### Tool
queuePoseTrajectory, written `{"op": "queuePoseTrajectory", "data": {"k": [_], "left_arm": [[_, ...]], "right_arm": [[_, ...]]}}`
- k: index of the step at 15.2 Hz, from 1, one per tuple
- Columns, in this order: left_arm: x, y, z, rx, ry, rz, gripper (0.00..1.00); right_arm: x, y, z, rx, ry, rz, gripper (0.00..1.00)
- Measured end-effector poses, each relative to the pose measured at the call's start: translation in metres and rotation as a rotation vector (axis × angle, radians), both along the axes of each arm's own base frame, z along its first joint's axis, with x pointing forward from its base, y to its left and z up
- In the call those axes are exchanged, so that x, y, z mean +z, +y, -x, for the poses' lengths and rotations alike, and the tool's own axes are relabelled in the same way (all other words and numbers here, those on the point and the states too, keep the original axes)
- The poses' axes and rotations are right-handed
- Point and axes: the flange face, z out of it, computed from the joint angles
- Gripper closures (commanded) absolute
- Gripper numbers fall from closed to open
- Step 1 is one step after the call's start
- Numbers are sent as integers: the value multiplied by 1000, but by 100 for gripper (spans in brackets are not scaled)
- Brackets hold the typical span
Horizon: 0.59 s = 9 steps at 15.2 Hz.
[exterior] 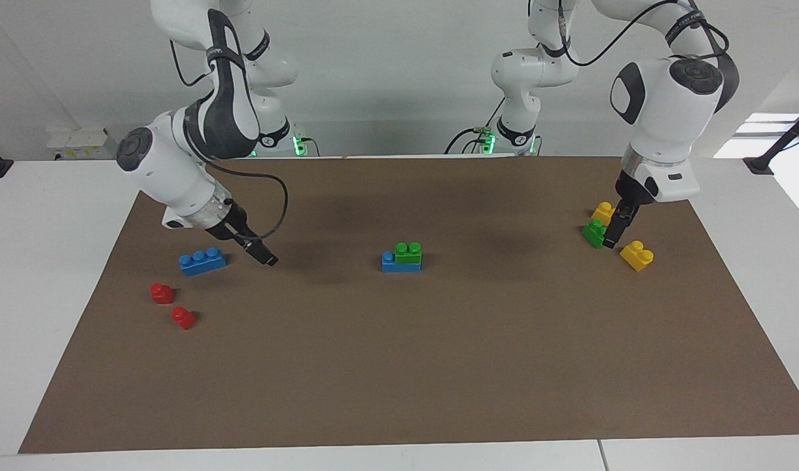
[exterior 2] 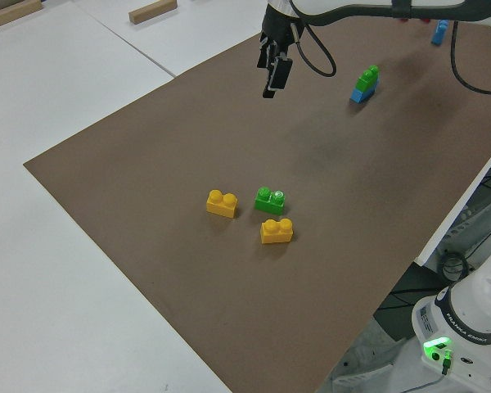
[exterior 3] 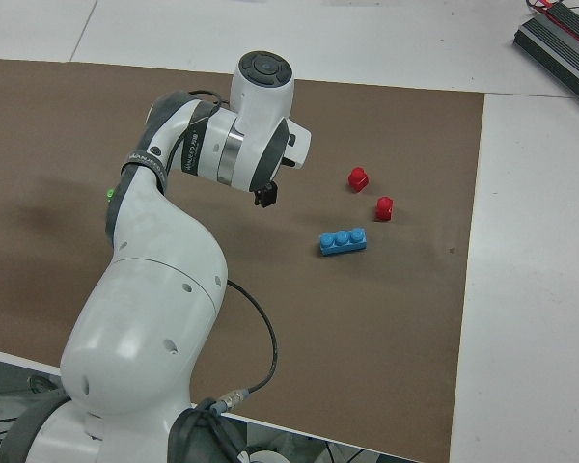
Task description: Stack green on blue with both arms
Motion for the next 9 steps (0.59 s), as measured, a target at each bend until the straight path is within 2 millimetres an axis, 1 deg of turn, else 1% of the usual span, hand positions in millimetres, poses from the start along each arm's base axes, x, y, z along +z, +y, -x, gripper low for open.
{"op": "queuePoseTrajectory", "data": {"k": [2,4,7,9], "left_arm": [[7,10,1,-132,28,-17,0],[13,18,2,-266,60,-30,0],[21,22,6,-462,103,-44,0],[26,22,11,-577,131,-48,0]], "right_arm": [[26,-12,6,167,-53,23,0],[53,-18,16,313,-105,63,0],[93,-21,34,461,-167,112,0],[110,-27,44,533,-189,121,0]]}}
